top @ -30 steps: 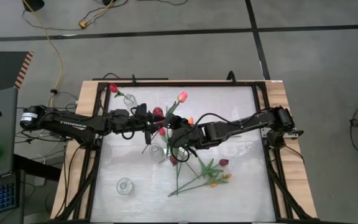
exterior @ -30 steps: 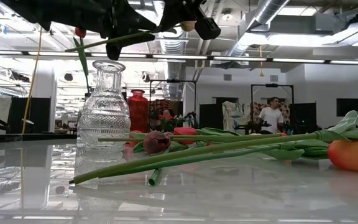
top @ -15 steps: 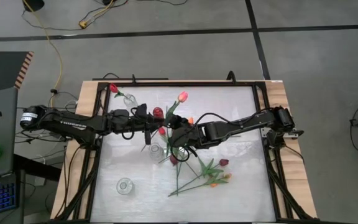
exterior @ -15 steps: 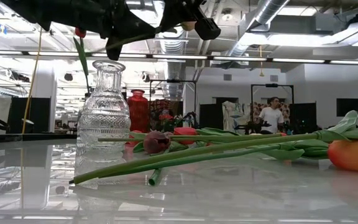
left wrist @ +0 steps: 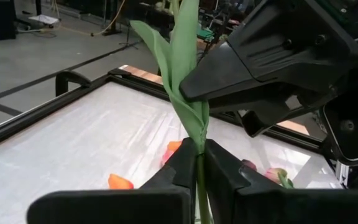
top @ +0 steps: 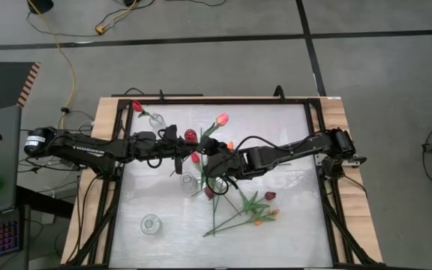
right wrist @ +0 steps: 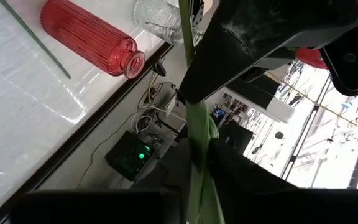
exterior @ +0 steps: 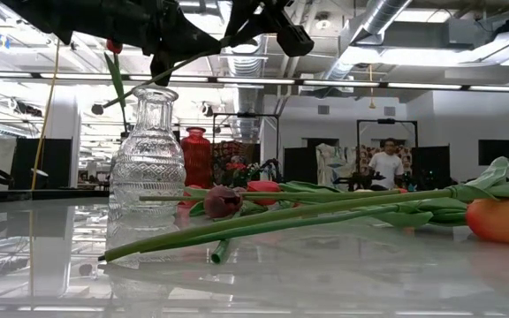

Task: Sort flowers into vase by color
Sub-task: Put the pink tulip into the red vase, then put the red tulip into the top transparent vase

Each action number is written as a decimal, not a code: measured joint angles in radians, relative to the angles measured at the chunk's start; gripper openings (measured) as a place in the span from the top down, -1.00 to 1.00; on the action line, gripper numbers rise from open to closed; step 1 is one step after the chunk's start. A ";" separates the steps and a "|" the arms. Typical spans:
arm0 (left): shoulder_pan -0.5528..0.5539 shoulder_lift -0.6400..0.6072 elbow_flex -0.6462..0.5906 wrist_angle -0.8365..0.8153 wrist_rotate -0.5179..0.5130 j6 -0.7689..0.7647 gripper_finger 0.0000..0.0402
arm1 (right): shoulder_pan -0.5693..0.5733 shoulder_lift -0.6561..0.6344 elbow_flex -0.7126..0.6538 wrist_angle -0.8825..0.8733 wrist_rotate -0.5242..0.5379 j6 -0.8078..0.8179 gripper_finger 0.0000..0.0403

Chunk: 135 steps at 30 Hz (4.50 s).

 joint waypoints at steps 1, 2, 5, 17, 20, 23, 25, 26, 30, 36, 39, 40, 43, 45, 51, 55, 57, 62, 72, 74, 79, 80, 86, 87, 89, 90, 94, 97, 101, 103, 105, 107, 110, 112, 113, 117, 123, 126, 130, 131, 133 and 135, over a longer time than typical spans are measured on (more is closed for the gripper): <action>0.000 0.000 0.000 0.001 0.000 0.000 0.97 | 0.000 0.000 0.000 0.000 0.000 0.000 0.47; 0.000 0.000 0.000 0.001 0.000 0.000 0.97 | 0.000 0.000 0.000 0.000 0.000 0.006 0.41; 0.000 0.000 0.000 0.001 -0.008 0.000 0.97 | 0.000 0.000 0.000 0.001 0.000 0.031 0.23; 0.000 0.000 0.000 0.015 -0.134 0.007 0.98 | 0.044 0.000 0.000 0.007 0.035 0.077 0.01; 0.000 0.000 0.000 0.061 -0.161 0.061 0.98 | 0.055 -0.006 0.000 0.000 0.047 0.200 0.02; 0.000 -0.001 0.000 0.135 -0.185 0.127 0.98 | 0.061 -0.030 -0.002 -0.010 0.058 0.314 0.02; 0.000 -0.001 0.000 0.197 -0.190 0.176 0.98 | 0.062 -0.064 -0.002 -0.041 0.057 0.395 0.02; 0.000 -0.001 0.000 0.230 -0.190 0.203 0.98 | 0.062 -0.082 -0.001 -0.048 0.057 0.437 0.02; 0.000 -0.001 0.000 0.359 -0.191 0.320 0.98 | 0.057 -0.169 -0.001 -0.163 0.054 0.655 0.02; 0.000 -0.001 0.000 0.518 -0.192 0.504 0.98 | 0.027 -0.296 0.000 -0.418 -0.040 1.072 0.03; 0.000 -0.001 0.000 0.558 -0.191 0.594 0.98 | -0.006 -0.348 -0.016 -0.522 -0.183 1.262 0.03; 0.000 -0.001 0.000 0.572 -0.189 0.621 0.98 | -0.018 -0.366 -0.041 -0.531 -0.218 1.301 0.03; 0.003 -0.001 0.000 0.604 -0.165 0.690 0.98 | -0.043 -0.426 -0.157 -0.475 -0.259 1.359 0.03; 0.012 -0.001 0.000 0.606 -0.145 0.705 0.98 | -0.056 -0.466 -0.261 -0.389 -0.260 1.362 0.03; 0.066 0.057 0.000 0.621 -0.104 0.692 0.98 | -0.110 -0.562 -0.547 -0.058 -0.264 1.362 0.03; 0.102 0.126 0.000 0.658 -0.091 0.653 0.98 | -0.152 -0.576 -0.653 0.083 -0.263 1.363 0.03; 0.118 0.166 0.000 0.715 -0.089 0.650 0.98 | -0.168 -0.571 -0.674 0.113 -0.264 1.363 0.03; 0.148 0.261 0.000 0.827 -0.089 0.650 0.98 | -0.197 -0.531 -0.693 0.168 -0.305 1.362 0.03; 0.188 0.351 0.002 0.885 -0.090 0.653 0.98 | -0.209 -0.448 -0.692 0.235 -0.343 1.361 0.03; 0.197 0.354 0.002 0.883 -0.090 0.651 0.98 | -0.209 -0.432 -0.692 0.240 -0.343 1.361 0.03; 0.212 0.354 0.002 0.875 -0.091 0.650 0.98 | -0.209 -0.399 -0.692 0.246 -0.343 1.361 0.03; 0.212 0.354 0.002 0.868 -0.091 0.650 0.98 | -0.209 -0.393 -0.692 0.254 -0.343 1.361 0.03; 0.212 0.354 0.002 0.810 -0.091 0.644 0.98 | -0.209 -0.391 -0.692 0.259 -0.343 1.361 0.03; 0.212 0.354 0.002 0.806 -0.091 0.644 0.98 | -0.209 -0.392 -0.692 0.261 -0.343 1.361 0.03; 0.212 0.354 0.002 0.801 -0.091 0.644 0.98 | -0.209 -0.394 -0.692 0.269 -0.343 1.358 0.03; 0.212 0.354 0.002 0.801 -0.091 0.644 0.98 | -0.209 -0.395 -0.692 0.272 -0.343 1.358 0.03; 0.212 0.354 0.002 0.781 -0.092 0.644 0.98 | -0.209 -0.396 -0.692 0.270 -0.343 1.358 0.03; 0.212 0.354 0.002 0.761 -0.092 0.644 0.98 | -0.209 -0.396 -0.692 0.271 -0.343 1.359 0.03; 0.212 0.354 0.002 0.747 -0.107 0.650 0.98 | -0.209 -0.396 -0.692 0.271 -0.342 1.359 0.03; 0.212 0.354 0.002 0.747 -0.134 0.651 0.98 | -0.209 -0.396 -0.692 0.270 -0.342 1.359 0.03; 0.212 0.354 0.002 0.746 -0.175 0.651 0.98 | -0.209 -0.396 -0.692 0.270 -0.342 1.359 0.03; 0.212 0.354 0.002 0.744 -0.216 0.651 0.98 | -0.209 -0.396 -0.692 0.271 -0.342 1.359 0.03; 0.207 0.354 0.002 0.735 -0.244 0.650 0.98 | -0.209 -0.396 -0.692 0.270 -0.342 1.359 0.03; 0.200 0.353 0.002 0.725 -0.243 0.651 0.98 | -0.209 -0.396 -0.692 0.271 -0.342 1.359 0.03; 0.195 0.353 0.002 0.720 -0.244 0.651 0.98 | -0.209 -0.396 -0.692 0.270 -0.342 1.360 0.03; 0.182 0.353 0.002 0.707 -0.287 0.651 0.91 | -0.209 -0.396 -0.692 0.271 -0.342 1.361 0.03; 0.163 0.353 0.002 0.681 -0.348 0.682 0.71 | -0.209 -0.396 -0.692 0.270 -0.341 1.361 0.03; 0.148 0.353 0.002 0.673 -0.398 0.715 0.64 | -0.209 -0.396 -0.692 0.270 -0.341 1.361 0.03; 0.121 0.353 0.002 0.667 -0.480 0.748 0.59 | -0.209 -0.396 -0.692 0.270 -0.341 1.361 0.03; 0.114 0.353 0.002 0.667 -0.498 0.755 0.58 | -0.209 -0.396 -0.692 0.270 -0.341 1.361 0.03; 0.101 0.353 0.002 0.668 -0.536 0.768 0.55 | -0.209 -0.396 -0.692 0.270 -0.341 1.360 0.03; 0.086 0.353 0.002 0.667 -0.573 0.784 0.53 | -0.209 -0.396 -0.692 0.270 -0.341 1.359 0.03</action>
